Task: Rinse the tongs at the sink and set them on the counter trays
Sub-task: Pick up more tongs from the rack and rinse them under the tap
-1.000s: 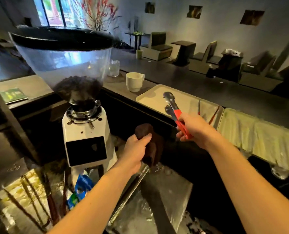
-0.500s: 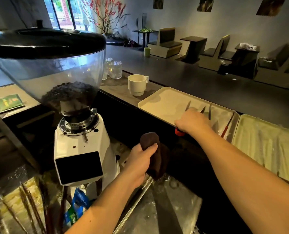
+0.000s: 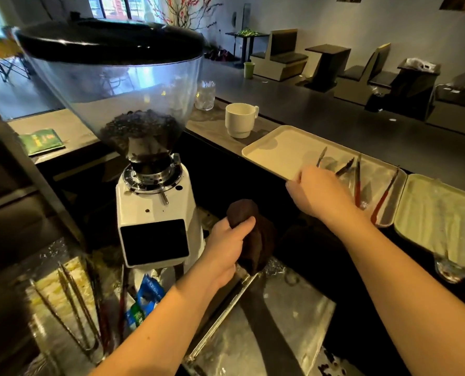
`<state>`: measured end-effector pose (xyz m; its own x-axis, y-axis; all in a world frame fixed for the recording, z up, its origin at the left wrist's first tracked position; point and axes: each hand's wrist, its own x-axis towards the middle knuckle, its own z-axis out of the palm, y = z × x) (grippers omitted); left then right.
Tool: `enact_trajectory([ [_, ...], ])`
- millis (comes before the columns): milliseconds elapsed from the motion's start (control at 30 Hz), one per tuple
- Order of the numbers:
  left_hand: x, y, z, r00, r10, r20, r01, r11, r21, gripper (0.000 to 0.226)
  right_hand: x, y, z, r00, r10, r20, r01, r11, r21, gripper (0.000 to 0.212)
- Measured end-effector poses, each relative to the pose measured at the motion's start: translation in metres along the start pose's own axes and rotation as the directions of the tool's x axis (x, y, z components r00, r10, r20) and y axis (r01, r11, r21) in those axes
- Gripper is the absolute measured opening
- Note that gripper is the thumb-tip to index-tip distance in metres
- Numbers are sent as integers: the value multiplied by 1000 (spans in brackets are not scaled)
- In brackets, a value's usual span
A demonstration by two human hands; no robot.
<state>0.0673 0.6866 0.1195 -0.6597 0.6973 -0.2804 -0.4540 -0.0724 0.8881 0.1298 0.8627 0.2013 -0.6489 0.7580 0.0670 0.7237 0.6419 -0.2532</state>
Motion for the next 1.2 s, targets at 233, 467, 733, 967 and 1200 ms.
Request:
enact_trajectory([
  [233, -56, -11, -55, 997, -57, -54, 56, 998, -30, 24, -94, -49, 34, 969, -230, 93, 145, 827, 543, 18],
  [467, -136, -21, -163, 993, -74, -96, 70, 996, -49, 22, -169, -140, 84, 956, -275, 104, 165, 795, 584, 17],
  [733, -189, -39, -301, 930, -89, -356, 68, 995, -71, 12, -231, -234, 174, 888, -318, 331, 128, 864, 488, 11],
  [967, -195, -55, -378, 826, -151, -543, 110, 988, -106, 15, -243, -276, 241, 824, -338, 454, 216, 929, 300, 10],
  [1200, -180, -70, -396, 717, -260, -647, 160, 965, -210, 13, -219, -303, 322, 753, -392, 528, 390, 913, 121, 30],
])
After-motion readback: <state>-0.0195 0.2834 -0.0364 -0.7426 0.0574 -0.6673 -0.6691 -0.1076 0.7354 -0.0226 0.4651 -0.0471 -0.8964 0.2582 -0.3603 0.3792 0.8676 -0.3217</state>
